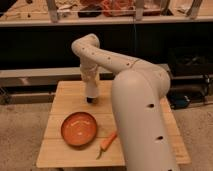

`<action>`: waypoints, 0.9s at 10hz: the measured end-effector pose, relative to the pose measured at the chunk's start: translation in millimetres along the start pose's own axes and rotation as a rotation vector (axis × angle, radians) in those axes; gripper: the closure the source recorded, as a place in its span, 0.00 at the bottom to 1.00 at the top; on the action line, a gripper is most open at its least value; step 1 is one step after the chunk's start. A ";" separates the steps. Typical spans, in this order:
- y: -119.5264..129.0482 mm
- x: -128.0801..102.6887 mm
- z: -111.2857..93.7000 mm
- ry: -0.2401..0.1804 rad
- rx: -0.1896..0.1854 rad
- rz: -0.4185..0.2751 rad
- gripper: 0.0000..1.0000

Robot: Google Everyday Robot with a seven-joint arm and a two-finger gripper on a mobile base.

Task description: Place the ceramic cup over the eraser

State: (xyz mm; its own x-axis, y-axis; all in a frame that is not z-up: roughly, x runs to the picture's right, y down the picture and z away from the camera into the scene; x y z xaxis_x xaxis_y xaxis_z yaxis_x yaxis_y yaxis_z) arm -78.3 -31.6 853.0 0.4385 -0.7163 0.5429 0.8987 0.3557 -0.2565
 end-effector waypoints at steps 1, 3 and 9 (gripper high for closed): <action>0.9 -1.5 0.3 0.000 0.001 -0.003 0.73; 6.0 -2.6 1.5 0.000 -0.001 -0.006 0.52; 15.6 -10.1 4.4 -0.003 -0.001 -0.031 0.20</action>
State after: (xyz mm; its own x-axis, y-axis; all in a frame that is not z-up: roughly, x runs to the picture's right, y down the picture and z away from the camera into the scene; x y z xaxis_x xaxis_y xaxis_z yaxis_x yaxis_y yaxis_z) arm -68.8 -16.2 847.0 0.4103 -0.7253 0.5528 0.9119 0.3324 -0.2406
